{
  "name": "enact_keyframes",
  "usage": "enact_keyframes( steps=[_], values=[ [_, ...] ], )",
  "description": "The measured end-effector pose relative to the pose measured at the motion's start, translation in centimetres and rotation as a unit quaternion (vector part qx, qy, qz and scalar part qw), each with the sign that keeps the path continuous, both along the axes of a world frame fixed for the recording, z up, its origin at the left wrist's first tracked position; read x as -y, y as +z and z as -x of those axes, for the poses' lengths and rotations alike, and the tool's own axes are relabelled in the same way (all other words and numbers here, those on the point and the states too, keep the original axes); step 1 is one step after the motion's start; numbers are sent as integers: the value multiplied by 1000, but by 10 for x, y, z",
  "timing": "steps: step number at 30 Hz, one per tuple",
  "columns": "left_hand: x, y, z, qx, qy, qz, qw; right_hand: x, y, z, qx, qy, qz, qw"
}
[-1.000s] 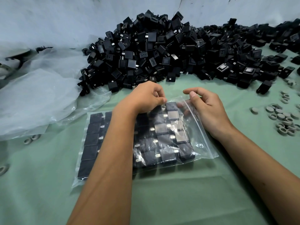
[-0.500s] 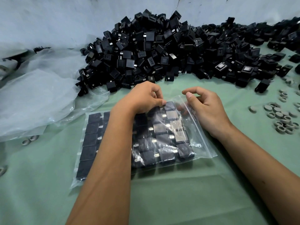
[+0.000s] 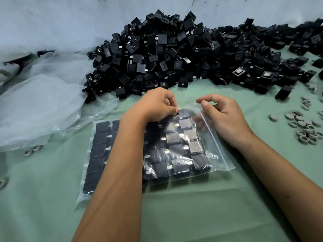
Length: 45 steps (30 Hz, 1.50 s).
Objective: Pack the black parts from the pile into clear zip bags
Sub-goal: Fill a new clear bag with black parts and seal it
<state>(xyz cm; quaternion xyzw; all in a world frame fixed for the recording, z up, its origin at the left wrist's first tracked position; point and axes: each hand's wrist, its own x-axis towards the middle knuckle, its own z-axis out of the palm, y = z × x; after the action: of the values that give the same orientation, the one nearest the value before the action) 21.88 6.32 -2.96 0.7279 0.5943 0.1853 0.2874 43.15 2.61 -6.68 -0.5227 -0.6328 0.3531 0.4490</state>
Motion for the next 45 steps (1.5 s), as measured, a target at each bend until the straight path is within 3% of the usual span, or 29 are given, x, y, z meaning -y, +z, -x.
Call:
enact_keyframes(
  steps=[3,11,23,26,32,35,37,40,42,45],
  values=[
    [0,0,0,11,-3,0,1000,-3,0,-3,48,-10,-24,998],
    [0,0,1,14,-9,-3,1000,0,0,0,5,-4,0,1000],
    [6,3,44,92,-33,96,991,3,0,0,19,18,-14,1000],
    [6,5,43,94,-31,103,990,0,-1,-1,10,-5,-1,1000],
    [6,7,44,71,-40,120,989,-28,3,5,20,-114,-75,990],
    [5,6,42,66,-36,123,989,-70,14,9,196,-77,-117,971],
    [4,5,43,66,-33,125,989,-99,23,13,348,14,-118,930],
    [4,4,43,62,-27,123,990,-125,29,20,490,147,-86,855],
    [4,4,45,55,-24,121,991,-128,26,21,511,165,-86,839],
    [5,3,49,50,-25,109,993,-124,20,13,471,134,-108,865]
  ],
)
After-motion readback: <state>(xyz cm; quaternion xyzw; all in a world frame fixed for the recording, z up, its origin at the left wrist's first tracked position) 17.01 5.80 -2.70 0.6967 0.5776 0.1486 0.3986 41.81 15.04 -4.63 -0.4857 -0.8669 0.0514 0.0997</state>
